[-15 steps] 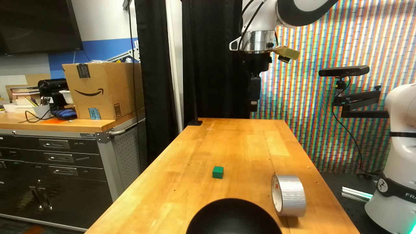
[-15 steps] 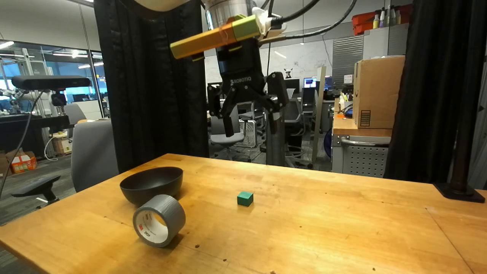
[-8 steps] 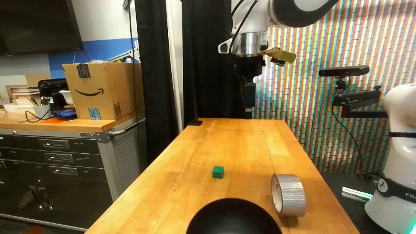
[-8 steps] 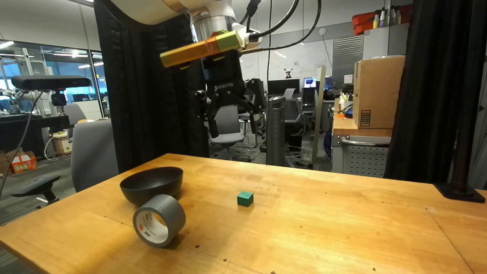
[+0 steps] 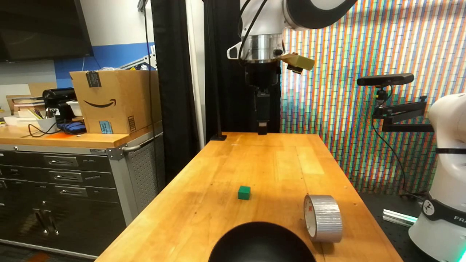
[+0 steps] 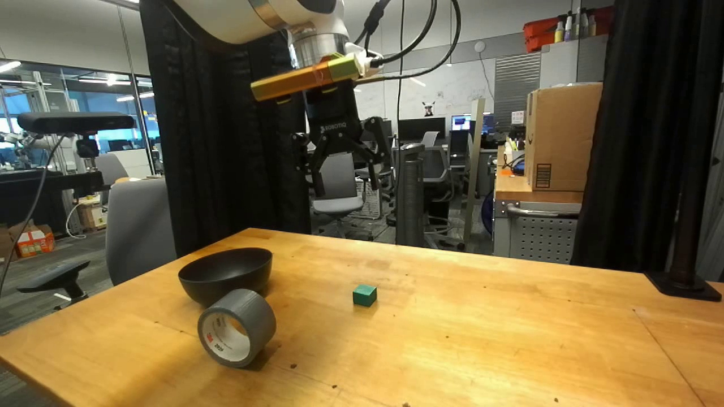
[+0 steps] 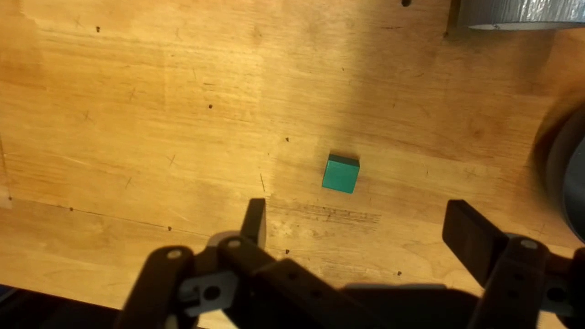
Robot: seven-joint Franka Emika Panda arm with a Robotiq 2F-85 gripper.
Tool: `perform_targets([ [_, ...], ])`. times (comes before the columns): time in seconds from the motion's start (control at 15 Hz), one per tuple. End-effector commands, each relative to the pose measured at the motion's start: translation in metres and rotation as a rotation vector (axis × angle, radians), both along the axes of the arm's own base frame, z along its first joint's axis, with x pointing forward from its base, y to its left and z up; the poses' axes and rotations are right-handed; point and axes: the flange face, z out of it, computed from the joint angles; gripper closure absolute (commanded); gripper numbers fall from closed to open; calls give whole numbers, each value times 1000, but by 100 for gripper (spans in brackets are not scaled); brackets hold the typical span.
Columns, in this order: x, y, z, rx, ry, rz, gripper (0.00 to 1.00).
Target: Pick up the green object from the table and put it in the bowl
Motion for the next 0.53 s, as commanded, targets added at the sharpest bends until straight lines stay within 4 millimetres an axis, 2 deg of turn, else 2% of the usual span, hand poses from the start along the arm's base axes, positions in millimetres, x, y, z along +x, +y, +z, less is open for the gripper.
perform_targets([
  [0.0,24,2,3,5,8,23,0],
  [0.47,54,12,-22,6,51,41,0],
])
